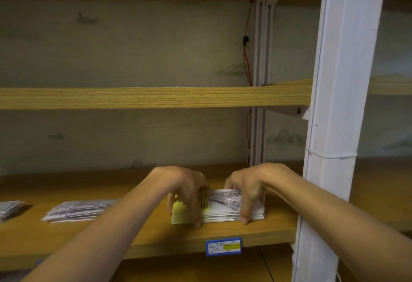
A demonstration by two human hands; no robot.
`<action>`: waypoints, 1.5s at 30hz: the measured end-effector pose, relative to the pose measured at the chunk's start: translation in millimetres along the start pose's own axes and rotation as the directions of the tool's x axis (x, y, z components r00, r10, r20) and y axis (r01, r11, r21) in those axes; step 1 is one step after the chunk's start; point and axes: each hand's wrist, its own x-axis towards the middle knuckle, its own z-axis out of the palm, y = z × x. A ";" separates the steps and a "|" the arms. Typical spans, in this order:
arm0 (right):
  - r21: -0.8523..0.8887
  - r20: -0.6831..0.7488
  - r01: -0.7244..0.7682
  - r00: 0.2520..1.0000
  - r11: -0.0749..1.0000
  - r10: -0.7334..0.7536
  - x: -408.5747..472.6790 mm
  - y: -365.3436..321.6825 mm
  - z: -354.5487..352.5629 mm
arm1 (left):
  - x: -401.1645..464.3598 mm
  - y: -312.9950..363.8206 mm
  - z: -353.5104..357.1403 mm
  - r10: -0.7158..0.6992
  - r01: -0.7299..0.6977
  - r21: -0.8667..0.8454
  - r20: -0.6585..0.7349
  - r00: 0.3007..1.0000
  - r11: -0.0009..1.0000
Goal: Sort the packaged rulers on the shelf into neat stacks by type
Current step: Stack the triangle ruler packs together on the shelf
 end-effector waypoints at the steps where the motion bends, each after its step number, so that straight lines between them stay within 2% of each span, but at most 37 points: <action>1: -0.008 -0.007 -0.003 1.000 1.000 0.003 0.9 -0.5 0.2 | 0.9 0.1 0.2 0.008 -0.008 0.018 -0.008 1.000 1.000; 8: -0.030 -0.025 -0.005 1.000 1.000 0.004 1.9 -1.1 1.5 | -2.6 0.4 0.7 0.004 -0.003 0.028 -0.033 0.999 1.000; 14: 0.000 -0.017 0.000 1.000 1.000 0.000 -2.1 -0.7 4.1 | -9.8 -1.1 5.0 -0.033 0.032 -0.093 -0.006 0.999 0.995; 17: 0.037 -0.027 0.009 1.000 0.999 -0.008 -3.1 2.2 7.3 | -11.0 -5.8 9.5 -0.013 0.008 -0.121 -0.038 0.999 0.993; 21: 0.079 -0.003 0.008 1.000 0.997 -0.008 -4.6 6.0 8.8 | -12.3 -9.9 16.1 0.023 -0.030 -0.055 -0.119 0.993 0.998; 26: 0.067 -0.041 0.012 0.999 0.998 -0.009 -7.7 6.5 10.7 | -14.4 -12.6 19.3 0.040 -0.052 -0.073 -0.156 0.987 0.996; 38: 0.039 0.007 0.018 1.000 0.999 -0.018 -4.0 5.8 10.4 | -11.2 -15.6 17.5 0.033 -0.039 -0.125 -0.049 0.998 0.991; 45: 0.056 -0.014 0.047 0.999 0.997 -0.046 -3.5 7.6 12.6 | -5.6 -15.6 13.4 0.077 -0.083 -0.112 -0.055 0.996 0.990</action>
